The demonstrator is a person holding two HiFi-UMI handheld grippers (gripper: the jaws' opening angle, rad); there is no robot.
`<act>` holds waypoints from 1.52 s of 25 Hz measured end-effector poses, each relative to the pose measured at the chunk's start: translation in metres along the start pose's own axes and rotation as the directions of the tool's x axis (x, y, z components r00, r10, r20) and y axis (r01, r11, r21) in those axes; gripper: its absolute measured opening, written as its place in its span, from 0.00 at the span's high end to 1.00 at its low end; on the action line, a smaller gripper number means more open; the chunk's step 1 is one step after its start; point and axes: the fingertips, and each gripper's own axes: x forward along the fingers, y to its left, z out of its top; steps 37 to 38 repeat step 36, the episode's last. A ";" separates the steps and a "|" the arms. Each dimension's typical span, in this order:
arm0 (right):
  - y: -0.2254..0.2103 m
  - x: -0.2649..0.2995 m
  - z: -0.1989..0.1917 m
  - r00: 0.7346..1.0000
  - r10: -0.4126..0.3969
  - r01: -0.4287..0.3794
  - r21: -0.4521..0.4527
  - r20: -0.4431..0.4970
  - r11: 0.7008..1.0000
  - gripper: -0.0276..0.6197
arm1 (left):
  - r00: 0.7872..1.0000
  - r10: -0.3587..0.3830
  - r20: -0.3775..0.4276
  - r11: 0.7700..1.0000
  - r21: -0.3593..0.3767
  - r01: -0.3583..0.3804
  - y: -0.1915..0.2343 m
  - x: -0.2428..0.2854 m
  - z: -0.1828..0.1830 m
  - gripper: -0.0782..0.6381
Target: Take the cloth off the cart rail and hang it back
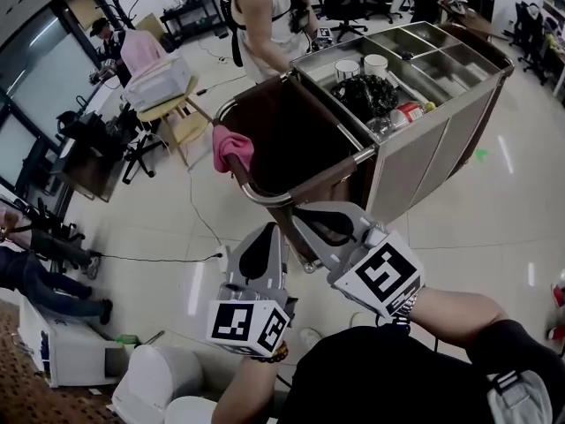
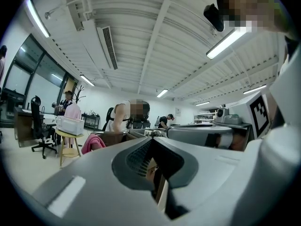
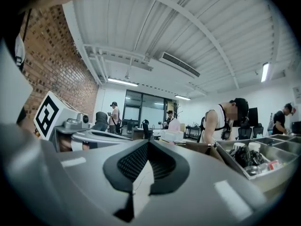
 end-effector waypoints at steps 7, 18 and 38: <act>-0.005 -0.021 -0.011 1.000 0.021 -0.018 0.128 -0.020 0.992 0.96 | 0.999 0.043 -0.002 0.998 0.056 -0.043 -0.019 0.007 -0.006 0.89; 0.012 -0.019 -0.011 1.000 0.019 -0.020 0.081 0.004 0.996 0.96 | 1.000 0.031 -0.007 0.996 0.087 -0.030 -0.017 -0.006 0.000 0.89; 0.035 -0.025 0.000 1.000 -0.008 0.010 0.098 -0.019 0.995 0.96 | 1.000 0.012 -0.004 0.997 0.081 -0.012 -0.017 -0.026 0.005 0.89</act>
